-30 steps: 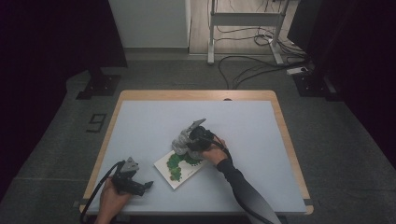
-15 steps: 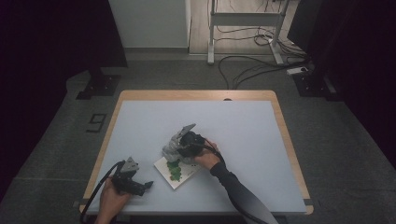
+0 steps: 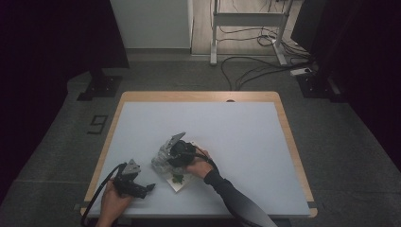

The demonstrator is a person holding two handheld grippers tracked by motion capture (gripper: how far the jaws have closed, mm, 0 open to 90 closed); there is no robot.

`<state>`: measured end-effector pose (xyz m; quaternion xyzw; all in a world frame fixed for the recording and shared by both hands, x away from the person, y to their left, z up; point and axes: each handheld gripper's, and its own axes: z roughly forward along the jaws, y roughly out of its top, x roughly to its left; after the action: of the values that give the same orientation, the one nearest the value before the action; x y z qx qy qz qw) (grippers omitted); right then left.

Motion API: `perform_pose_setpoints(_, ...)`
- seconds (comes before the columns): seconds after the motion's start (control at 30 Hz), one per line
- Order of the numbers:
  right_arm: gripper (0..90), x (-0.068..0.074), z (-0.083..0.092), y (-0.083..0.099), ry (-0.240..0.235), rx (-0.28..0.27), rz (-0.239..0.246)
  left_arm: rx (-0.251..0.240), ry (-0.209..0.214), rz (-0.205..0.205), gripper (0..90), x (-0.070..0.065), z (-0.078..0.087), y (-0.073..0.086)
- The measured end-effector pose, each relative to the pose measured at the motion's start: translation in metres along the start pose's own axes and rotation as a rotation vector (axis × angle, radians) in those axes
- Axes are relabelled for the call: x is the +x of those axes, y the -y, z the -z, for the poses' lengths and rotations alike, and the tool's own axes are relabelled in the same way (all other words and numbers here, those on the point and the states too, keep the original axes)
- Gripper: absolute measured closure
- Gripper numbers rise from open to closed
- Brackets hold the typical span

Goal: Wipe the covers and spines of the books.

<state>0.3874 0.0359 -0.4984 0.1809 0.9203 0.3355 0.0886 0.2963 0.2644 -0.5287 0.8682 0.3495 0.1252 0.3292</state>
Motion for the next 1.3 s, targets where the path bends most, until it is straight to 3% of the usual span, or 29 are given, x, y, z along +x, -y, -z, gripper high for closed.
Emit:
perform_pose_setpoints(0.47,57.0,0.028,-0.012,-0.015,-0.051,-0.017,0.066,0.001,0.000,-0.001,0.0,0.000,0.000,0.000)
perform_pose_setpoints(0.8,57.1,0.024,-0.005,-0.018,-0.061,-0.021,0.048,-0.001,0.000,0.002,0.0,0.000,0.000,0.000)
perform_pose_setpoints(1.3,57.1,0.011,0.035,-0.039,-0.032,-0.084,0.041,0.004,0.001,-0.003,0.0,0.000,0.000,0.000)
